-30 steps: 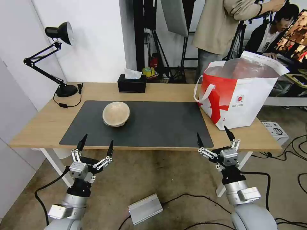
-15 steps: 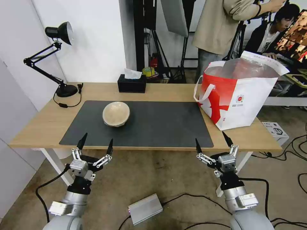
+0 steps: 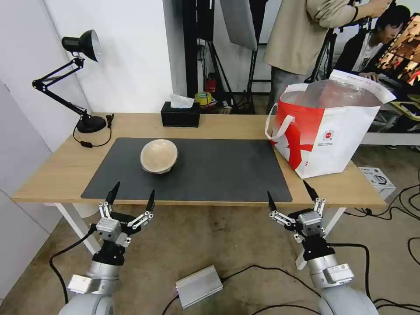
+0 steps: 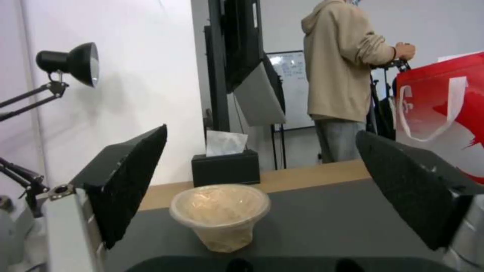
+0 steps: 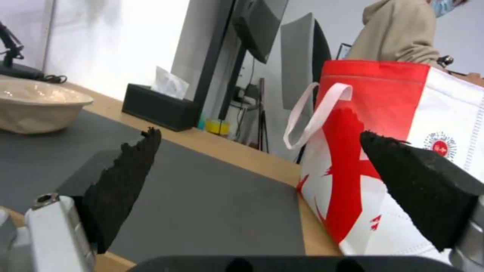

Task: Pick up the trash from the table and place it into the takeout bag.

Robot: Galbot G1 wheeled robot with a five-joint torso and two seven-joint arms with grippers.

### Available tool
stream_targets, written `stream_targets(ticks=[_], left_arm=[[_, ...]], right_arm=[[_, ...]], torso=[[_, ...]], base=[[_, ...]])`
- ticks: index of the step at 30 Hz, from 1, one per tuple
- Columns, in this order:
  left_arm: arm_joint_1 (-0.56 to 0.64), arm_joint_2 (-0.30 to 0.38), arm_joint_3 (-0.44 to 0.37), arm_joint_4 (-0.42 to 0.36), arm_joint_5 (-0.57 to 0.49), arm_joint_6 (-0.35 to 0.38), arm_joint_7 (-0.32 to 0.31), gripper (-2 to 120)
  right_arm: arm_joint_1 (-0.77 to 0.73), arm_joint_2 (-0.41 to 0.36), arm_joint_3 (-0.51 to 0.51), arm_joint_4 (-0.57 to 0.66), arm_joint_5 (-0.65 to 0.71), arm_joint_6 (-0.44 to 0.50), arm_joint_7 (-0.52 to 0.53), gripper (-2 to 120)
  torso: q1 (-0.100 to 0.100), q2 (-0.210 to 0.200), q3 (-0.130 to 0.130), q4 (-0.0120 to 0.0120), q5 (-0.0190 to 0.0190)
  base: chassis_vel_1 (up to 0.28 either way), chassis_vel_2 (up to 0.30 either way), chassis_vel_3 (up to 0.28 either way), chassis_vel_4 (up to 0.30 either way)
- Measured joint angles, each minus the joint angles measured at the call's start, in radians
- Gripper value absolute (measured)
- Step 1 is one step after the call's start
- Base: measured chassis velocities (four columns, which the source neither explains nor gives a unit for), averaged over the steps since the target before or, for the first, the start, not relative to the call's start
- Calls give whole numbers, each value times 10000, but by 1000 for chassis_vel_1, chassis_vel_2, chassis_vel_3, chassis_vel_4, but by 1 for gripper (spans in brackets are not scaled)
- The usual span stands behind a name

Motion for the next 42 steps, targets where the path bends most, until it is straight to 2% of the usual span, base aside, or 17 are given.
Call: stream_targets(ticks=[28,42], left_arm=[[-163,161,98,110,92,61,7,100],[-835,841,125,198,354,651,-14,100]], right_arm=[[22,-94,45,-49,-17,8,-168,100],[22,-90,44,-49,-17,7,-165,100]], torso=[[0,0,0,0,0],[0,0,0,-1,-1]], base=[[0,0,0,0],[0,0,0,0]])
